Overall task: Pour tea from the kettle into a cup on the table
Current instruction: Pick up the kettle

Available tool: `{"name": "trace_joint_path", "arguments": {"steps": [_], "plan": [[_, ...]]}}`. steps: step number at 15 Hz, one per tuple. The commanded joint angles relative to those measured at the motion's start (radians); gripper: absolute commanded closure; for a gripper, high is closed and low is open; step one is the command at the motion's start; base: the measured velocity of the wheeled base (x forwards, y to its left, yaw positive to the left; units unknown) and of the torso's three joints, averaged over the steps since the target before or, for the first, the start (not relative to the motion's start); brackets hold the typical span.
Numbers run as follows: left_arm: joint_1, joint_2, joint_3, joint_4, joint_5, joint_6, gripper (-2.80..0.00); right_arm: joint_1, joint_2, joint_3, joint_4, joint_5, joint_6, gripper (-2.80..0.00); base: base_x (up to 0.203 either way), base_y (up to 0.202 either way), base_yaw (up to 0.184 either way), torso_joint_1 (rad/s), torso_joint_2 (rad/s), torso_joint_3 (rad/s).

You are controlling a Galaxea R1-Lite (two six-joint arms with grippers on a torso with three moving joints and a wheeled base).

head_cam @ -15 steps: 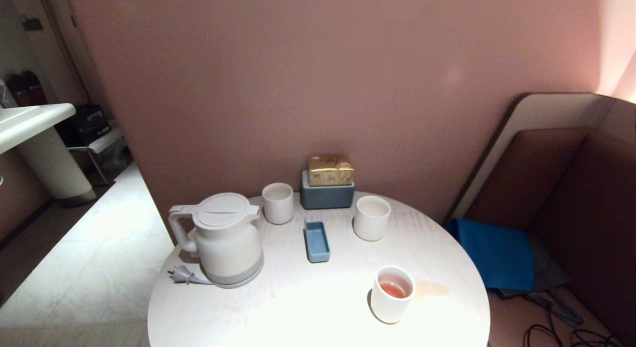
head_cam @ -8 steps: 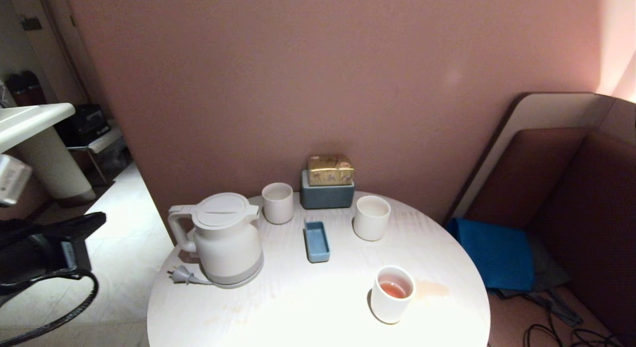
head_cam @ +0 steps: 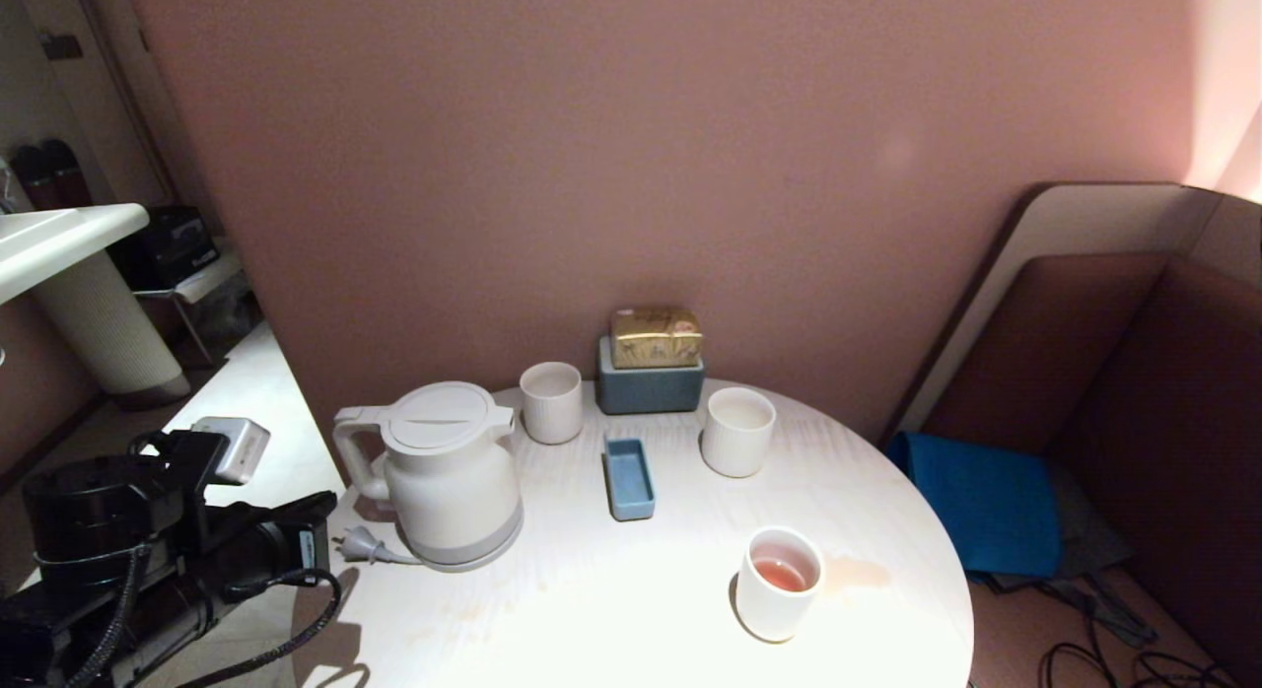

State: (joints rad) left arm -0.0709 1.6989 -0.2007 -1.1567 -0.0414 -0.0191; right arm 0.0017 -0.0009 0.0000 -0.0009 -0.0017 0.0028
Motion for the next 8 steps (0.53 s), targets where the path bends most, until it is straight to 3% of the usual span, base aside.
{"name": "trace_joint_path", "arguments": {"steps": [1,5,8], "plan": [[-0.001,0.159,0.022,-0.125,0.004,-0.002,0.00,0.000,0.001,0.000,0.001,0.000,0.000,0.00,0.000,0.000,0.000,0.000,0.00,0.000],[0.002,0.245,0.017,-0.301,0.019,0.003,0.00,0.001,0.001,0.000,0.001,0.000,0.000,0.00,0.000,0.000,0.000,0.000,0.00,0.000],[0.028,0.237,0.017,-0.304,0.028,0.027,0.00,0.000,0.001,0.000,-0.001,0.000,0.000,0.00,0.000,0.000,0.000,0.000,0.00,0.000]]}}
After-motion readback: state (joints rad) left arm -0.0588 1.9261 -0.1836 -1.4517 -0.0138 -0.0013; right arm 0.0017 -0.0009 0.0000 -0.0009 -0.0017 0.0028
